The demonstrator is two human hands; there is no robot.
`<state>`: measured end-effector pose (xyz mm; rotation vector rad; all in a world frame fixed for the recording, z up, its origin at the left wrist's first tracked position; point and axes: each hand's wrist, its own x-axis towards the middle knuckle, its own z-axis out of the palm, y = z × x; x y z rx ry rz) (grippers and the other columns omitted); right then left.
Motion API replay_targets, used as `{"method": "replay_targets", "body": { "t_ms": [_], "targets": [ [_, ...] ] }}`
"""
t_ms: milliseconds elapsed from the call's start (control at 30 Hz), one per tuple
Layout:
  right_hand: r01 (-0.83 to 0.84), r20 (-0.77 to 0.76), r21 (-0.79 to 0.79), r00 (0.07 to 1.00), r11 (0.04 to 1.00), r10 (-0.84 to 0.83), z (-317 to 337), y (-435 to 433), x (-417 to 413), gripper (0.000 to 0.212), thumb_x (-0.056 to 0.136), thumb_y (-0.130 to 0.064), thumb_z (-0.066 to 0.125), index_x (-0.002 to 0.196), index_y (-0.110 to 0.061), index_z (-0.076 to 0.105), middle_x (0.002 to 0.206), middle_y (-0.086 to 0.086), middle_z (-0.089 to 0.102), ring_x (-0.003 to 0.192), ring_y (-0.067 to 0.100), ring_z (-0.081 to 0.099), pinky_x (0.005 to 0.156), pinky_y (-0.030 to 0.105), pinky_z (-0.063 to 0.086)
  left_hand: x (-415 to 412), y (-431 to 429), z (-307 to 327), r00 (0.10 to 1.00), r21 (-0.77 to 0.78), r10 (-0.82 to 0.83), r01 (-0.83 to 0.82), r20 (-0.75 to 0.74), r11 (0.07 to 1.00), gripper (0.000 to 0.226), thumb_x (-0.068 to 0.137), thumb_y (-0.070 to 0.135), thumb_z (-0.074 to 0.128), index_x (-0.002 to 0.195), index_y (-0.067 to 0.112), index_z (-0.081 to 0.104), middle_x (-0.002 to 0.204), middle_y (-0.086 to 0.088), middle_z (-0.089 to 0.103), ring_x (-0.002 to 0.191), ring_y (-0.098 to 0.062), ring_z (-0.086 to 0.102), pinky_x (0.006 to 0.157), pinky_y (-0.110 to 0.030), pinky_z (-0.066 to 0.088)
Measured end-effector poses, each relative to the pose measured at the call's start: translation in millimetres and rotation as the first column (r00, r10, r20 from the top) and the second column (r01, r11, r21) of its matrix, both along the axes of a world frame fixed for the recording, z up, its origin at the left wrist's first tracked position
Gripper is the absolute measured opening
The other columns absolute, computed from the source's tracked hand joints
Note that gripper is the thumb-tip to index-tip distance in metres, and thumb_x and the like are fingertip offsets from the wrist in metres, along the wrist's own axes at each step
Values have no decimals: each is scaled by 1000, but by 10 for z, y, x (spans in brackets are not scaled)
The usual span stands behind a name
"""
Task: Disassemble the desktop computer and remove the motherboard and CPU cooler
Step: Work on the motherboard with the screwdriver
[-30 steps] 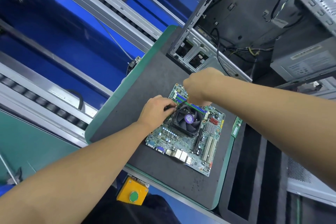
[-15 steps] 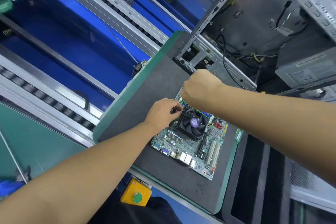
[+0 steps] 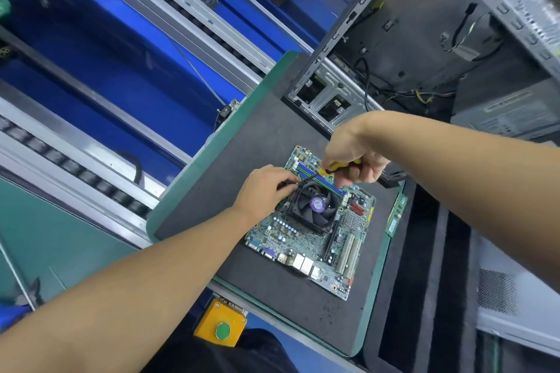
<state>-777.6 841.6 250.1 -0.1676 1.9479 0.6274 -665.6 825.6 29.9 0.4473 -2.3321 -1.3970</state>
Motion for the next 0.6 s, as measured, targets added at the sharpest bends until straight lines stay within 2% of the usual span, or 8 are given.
{"method": "replay_targets", "body": {
  "t_ms": [133,200,300,367,433,533,600],
  "targets": [
    [-102,34,30,994,994,101,-71,43,76,43,108,-28,26,70,-14,39,42,-3,37,33,10,25,39,17,16,-6,-11,-6,1000,-8,-2,2,2,1000,12,87,22,75,98,17,77,89,6,74,79,-4,52,73,-21,44],
    [-211,10,15,978,977,210,-96,57,86,44,109,-25,27,69,-13,40,43,-3,32,39,11,24,40,19,17,-7,-4,-1,1000,-11,2,-2,-1,1000,12,86,21,76,97,16,78,88,6,74,78,-5,52,71,-20,43],
    [-422,-32,-33,907,906,421,-67,36,98,36,106,-17,37,71,-10,45,54,0,38,44,12,30,39,19,26,-12,2,9,1000,3,16,-16,1,1000,11,85,21,77,95,16,78,86,4,74,78,-8,56,71,-24,46],
    [-639,-118,-65,768,766,630,-45,12,154,31,101,-17,51,71,-14,48,63,0,45,49,12,40,43,22,34,-11,-5,4,1000,21,18,-18,14,1000,11,85,22,77,95,17,78,85,2,73,80,-11,59,72,-29,50],
    [-846,-140,17,526,533,839,-41,12,225,24,101,-17,51,78,-13,51,68,0,46,51,13,42,42,25,32,-8,-10,10,1000,28,12,-12,25,1000,11,85,23,77,95,18,78,83,1,71,79,-12,60,73,-31,51],
    [-964,-124,58,252,260,960,-21,81,234,33,100,-14,51,70,-13,38,66,0,41,52,13,39,45,27,30,-5,-11,18,999,37,21,-22,33,999,11,84,22,78,94,19,78,81,0,69,75,-12,62,72,-31,53],
    [-997,-122,49,61,68,991,-9,103,255,31,98,-7,48,70,-8,33,67,-1,38,57,17,42,54,29,35,3,-18,28,999,38,18,-20,38,999,10,83,22,79,93,19,78,78,3,65,70,-9,62,71,-27,53]
  ]
}}
